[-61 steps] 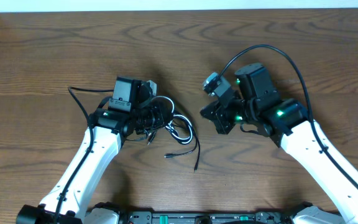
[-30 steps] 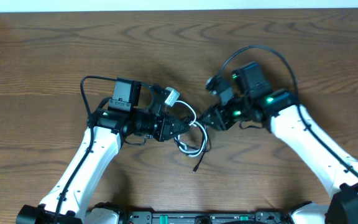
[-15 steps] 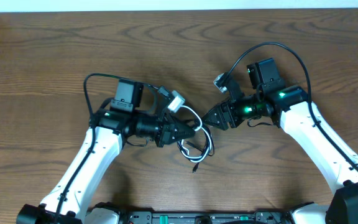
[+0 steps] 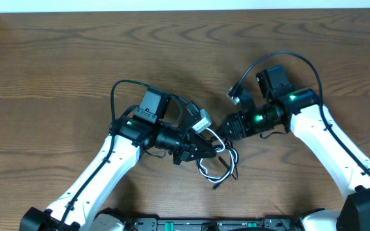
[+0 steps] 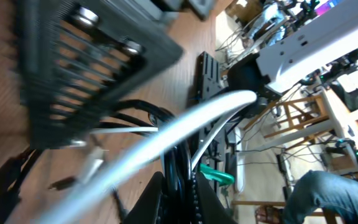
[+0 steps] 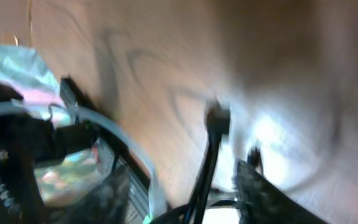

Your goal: Untangle cables

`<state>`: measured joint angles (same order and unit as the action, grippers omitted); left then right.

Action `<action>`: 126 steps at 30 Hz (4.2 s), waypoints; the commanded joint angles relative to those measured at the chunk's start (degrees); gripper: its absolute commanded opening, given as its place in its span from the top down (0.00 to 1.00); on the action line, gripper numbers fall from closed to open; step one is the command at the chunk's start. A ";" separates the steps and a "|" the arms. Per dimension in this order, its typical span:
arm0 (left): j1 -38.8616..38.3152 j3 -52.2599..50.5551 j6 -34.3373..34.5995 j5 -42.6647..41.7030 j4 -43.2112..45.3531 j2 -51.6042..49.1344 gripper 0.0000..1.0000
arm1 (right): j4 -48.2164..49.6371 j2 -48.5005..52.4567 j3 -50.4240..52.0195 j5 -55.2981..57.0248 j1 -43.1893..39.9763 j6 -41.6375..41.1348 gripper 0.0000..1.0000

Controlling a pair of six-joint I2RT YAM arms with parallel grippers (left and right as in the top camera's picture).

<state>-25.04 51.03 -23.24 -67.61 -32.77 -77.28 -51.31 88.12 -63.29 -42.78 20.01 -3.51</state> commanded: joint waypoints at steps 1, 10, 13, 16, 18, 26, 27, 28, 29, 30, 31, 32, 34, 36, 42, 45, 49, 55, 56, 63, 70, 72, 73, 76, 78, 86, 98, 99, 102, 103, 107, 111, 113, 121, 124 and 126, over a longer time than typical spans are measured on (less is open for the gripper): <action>-0.02 -0.20 -1.53 1.55 0.31 0.17 0.93 | -2.29 0.20 0.11 -0.09 0.76 0.44 0.54; -0.02 -0.20 -1.29 2.78 0.26 0.15 0.93 | -2.86 0.20 0.11 2.73 0.74 1.79 0.54; -0.02 -0.20 -1.33 3.19 0.31 0.15 0.93 | -2.89 0.20 0.11 2.73 0.66 1.92 0.69; 0.00 -0.20 -1.25 4.57 0.26 0.15 0.93 | -2.89 0.20 0.11 2.12 0.63 2.01 0.76; 0.00 -0.20 -1.07 4.74 0.28 0.15 0.93 | -2.43 0.20 0.11 2.14 0.61 2.67 0.68; 0.00 -0.20 0.87 5.38 0.31 0.15 0.93 | 1.75 0.20 0.11 2.16 -1.49 0.66 0.33; 0.00 -0.20 0.92 5.38 0.28 0.15 0.92 | 1.86 0.20 0.11 2.16 -1.95 0.44 0.33; 0.00 -0.20 1.25 5.38 0.31 0.15 0.93 | 1.84 0.20 0.11 2.16 -2.45 0.39 0.33; 0.00 -0.20 1.51 5.44 0.33 0.15 0.92 | 1.73 0.20 0.11 2.19 -3.02 0.37 0.33; 0.00 -0.20 1.62 5.66 0.33 0.15 0.93 | 1.55 0.20 0.11 2.23 -3.56 0.35 0.31; 0.00 -0.20 2.29 6.05 0.42 0.15 0.92 | 1.31 0.20 0.11 2.43 -4.11 0.37 0.28; 0.00 -0.20 3.56 6.97 0.79 0.15 0.93 | 1.07 0.20 0.11 2.78 -4.70 0.35 0.27; 0.00 -0.20 6.45 9.09 1.66 0.15 0.93 | 0.52 0.20 0.11 2.82 -5.88 0.35 0.24; 0.00 -0.20 9.07 11.17 2.62 0.15 0.93 | -0.02 0.20 0.11 2.78 -6.62 0.35 0.22; 0.00 -0.20 16.90 13.29 6.88 0.15 0.93 | -2.71 0.20 0.11 2.32 -6.51 1.90 0.31; -0.02 -0.20 20.90 13.31 9.38 0.15 0.92 | -3.61 0.20 0.11 -0.39 -6.14 5.75 0.48; 0.00 -0.20 26.25 13.42 11.56 0.15 0.93 | -3.72 0.20 0.11 -3.56 -5.33 8.57 0.57; -0.02 -0.20 42.58 23.28 12.26 0.15 0.93 | -3.67 0.20 0.11 -4.52 -4.00 10.10 0.56; -0.02 -0.20 44.48 23.80 12.55 0.15 0.93 | -3.65 0.20 0.11 -4.52 -3.69 10.38 0.56; -0.02 -0.20 49.99 23.74 14.47 0.15 0.92 | -3.21 0.20 0.13 2.12 -1.84 10.88 0.61; -0.02 -0.20 54.45 23.76 15.23 0.15 0.92 | -0.07 0.20 0.13 13.22 2.47 6.69 0.62; -0.02 -0.20 54.47 23.74 15.28 0.15 0.92 | 1.20 0.20 0.13 17.55 4.13 4.70 0.63; -0.02 -0.20 54.47 23.74 15.28 0.15 0.93 | 1.70 0.20 0.13 19.67 5.03 4.00 0.62; -0.02 -0.20 55.67 23.74 15.28 0.15 0.92 | 2.86 0.20 0.13 25.40 7.85 2.62 0.63; -0.02 -0.20 56.83 23.74 15.30 0.15 0.92 | 3.69 0.20 0.13 28.09 9.57 2.62 0.65; -0.02 -0.20 62.27 23.74 15.28 0.15 0.92 | 7.50 0.20 0.13 38.40 15.45 2.62 0.69; -0.02 -0.20 62.79 24.72 15.08 0.15 0.92 | 10.86 0.20 0.11 41.18 16.96 2.69 0.94; -0.02 -0.20 62.82 25.75 14.84 0.15 0.92 | 10.93 0.17 0.11 41.18 16.96 2.69 0.99; -0.02 -0.20 62.84 28.09 13.99 0.15 0.92 | 10.99 0.17 0.11 41.16 16.96 2.69 0.99; -0.02 -0.20 63.04 28.87 13.75 0.15 0.92 | 11.02 0.17 0.11 41.11 16.96 2.69 0.99; -0.02 -0.20 65.85 34.14 12.13 0.15 0.92 | 11.13 -0.13 0.07 40.17 16.96 2.73 0.99; -0.02 -0.20 67.10 36.89 11.87 0.15 0.92 | 11.47 -1.44 0.07 33.44 16.96 4.85 0.99; 0.00 -0.20 67.10 37.53 11.89 0.15 0.92 | 11.52 -2.21 0.07 29.42 16.96 6.36 0.99; -0.02 -0.20 67.06 39.87 11.85 0.11 0.92 | 11.37 -4.13 0.07 25.24 16.94 7.96 0.99; -0.02 -0.20 67.06 39.87 11.87 0.11 0.92 | 11.45 -4.13 0.07 25.22 16.96 7.96 0.99; -0.02 -0.20 67.04 39.87 11.82 0.11 0.93 | 11.67 -4.13 0.07 25.11 16.96 7.93 0.99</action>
<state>-25.23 51.03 43.53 -31.31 -21.06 -77.23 -39.97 86.37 -63.13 -10.74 36.14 2.76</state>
